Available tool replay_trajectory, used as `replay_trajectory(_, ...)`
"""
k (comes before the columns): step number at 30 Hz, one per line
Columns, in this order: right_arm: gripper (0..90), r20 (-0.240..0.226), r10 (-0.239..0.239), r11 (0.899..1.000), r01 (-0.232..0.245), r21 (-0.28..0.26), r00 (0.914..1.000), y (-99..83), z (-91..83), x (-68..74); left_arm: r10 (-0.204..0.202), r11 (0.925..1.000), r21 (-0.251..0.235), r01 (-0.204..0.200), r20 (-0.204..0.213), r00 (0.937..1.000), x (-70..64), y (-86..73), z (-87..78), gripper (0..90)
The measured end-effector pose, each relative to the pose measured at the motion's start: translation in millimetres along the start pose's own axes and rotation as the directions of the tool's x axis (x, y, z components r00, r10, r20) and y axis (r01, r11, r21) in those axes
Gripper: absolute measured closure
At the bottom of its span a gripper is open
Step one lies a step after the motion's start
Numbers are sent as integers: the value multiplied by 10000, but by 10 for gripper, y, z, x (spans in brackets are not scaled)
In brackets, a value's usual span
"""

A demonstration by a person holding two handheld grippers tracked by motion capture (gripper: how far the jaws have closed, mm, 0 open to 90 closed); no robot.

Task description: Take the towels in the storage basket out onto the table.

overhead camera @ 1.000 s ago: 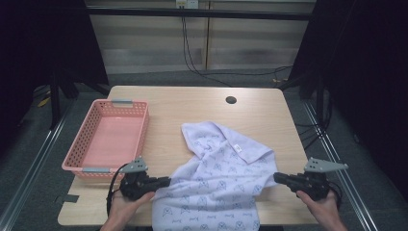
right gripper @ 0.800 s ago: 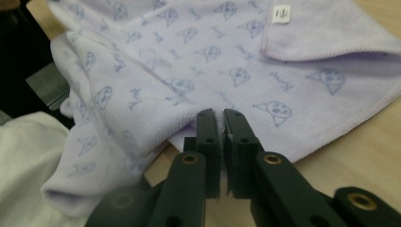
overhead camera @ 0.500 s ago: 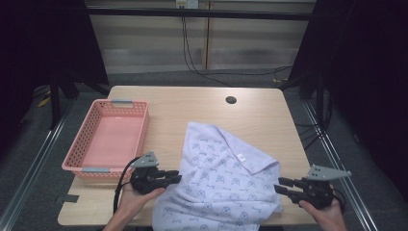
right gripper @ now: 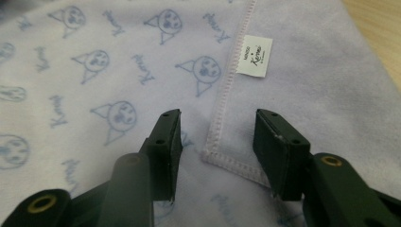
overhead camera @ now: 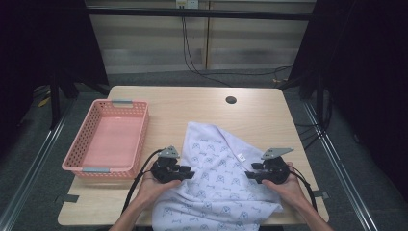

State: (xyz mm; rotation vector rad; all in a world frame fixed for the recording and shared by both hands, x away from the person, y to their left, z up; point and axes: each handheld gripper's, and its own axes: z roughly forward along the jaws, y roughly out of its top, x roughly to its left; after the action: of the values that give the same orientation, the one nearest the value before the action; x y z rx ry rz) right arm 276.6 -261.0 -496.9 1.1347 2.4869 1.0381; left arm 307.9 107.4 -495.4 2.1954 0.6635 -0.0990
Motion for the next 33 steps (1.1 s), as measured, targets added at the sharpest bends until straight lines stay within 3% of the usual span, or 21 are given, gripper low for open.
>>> replay_trajectory(2,696,226,-79,9999,77,111,9997,15,-11,22,161,9989,440,-173,272,9995,-62,-51,42,769)
replay_trajectory(3,730,254,23,9999,-27,130,9997,8,-12,23,365,9989,304,-370,167,9992,-113,-81,40,782)
replay_trajectory(5,809,304,82,9999,-86,130,9995,-7,-26,11,665,9954,678,-683,276,9974,-204,-111,4,812)
replay_trajectory(6,829,239,50,9998,-54,165,9997,-15,-40,12,705,9955,624,-712,136,9974,-258,-149,-12,826)
replay_trajectory(11,855,-226,-168,9995,174,264,9996,-93,-109,123,370,9954,854,-426,659,9971,-499,-352,-138,843)
replay_trajectory(14,857,-620,-64,9995,84,313,9981,-142,-146,193,624,9894,1255,-733,884,9941,-681,-431,-193,852)
replay_trajectory(15,858,-856,14,9996,10,282,9963,-162,-155,222,430,9908,1235,-552,998,9941,-722,-456,-200,849)
replay_trajectory(17,863,-965,-71,9991,111,415,9953,-188,-189,286,556,9917,1083,-688,1200,9912,-766,-477,-230,837)
replay_trajectory(20,870,-1001,-45,9996,73,280,9950,-217,-245,343,321,9989,297,-350,925,9952,-619,-394,-313,748)
replay_trajectory(24,873,-1047,271,9981,-328,-530,9941,-149,-348,267,-231,9969,-762,218,-161,9996,-213,-177,-344,674)
replay_trajectory(27,873,-894,479,9937,-566,-969,9948,-88,-424,176,-709,9915,-1157,603,-904,9934,78,-42,-310,629)
replay_trajectory(31,873,-617,794,9828,-885,-1623,9949,2,-526,-9,-1346,9797,-1671,1108,-1384,9812,360,79,-235,590)
replay_trajectory(33,873,-465,999,9756,-1070,-1917,9939,44,-573,-108,-1442,9798,-1593,1210,-1437,9790,453,127,-190,567)
